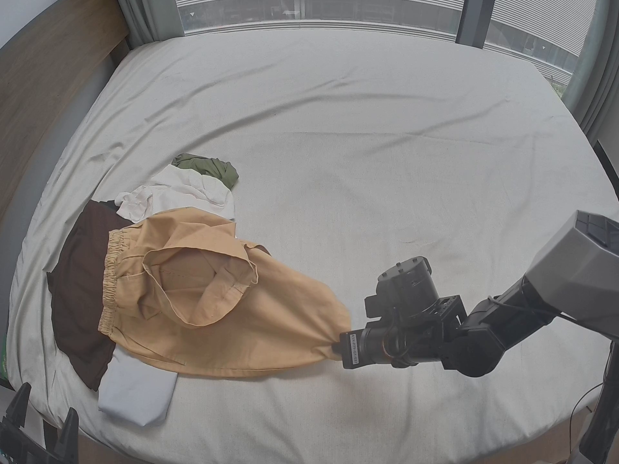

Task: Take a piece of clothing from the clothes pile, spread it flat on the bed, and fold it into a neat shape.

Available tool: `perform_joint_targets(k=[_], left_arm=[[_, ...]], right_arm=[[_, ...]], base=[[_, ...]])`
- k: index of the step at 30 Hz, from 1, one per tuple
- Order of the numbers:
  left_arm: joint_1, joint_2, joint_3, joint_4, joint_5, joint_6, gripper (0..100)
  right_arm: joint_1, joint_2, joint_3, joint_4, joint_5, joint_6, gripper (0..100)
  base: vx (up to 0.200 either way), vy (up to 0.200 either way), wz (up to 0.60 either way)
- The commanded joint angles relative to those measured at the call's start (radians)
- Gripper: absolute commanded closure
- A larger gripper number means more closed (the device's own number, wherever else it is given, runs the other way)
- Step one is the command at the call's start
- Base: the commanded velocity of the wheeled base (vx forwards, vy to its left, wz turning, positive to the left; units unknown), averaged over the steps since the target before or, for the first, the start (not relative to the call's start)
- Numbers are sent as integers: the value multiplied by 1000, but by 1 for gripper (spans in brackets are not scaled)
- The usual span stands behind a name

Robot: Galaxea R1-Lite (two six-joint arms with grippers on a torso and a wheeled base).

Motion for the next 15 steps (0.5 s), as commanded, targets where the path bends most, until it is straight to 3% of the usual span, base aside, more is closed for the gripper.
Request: perform_joint_targets(k=[1, 15], left_arm=[[0, -16, 18, -1, 0, 0, 0], [0, -16, 18, -1, 0, 1, 0]], right_arm=[[-10, -20, 77, -26, -7, -5, 100], [-96, -109, 264, -92, -8, -7, 100]], base=[[0, 0, 0], [0, 0, 0]])
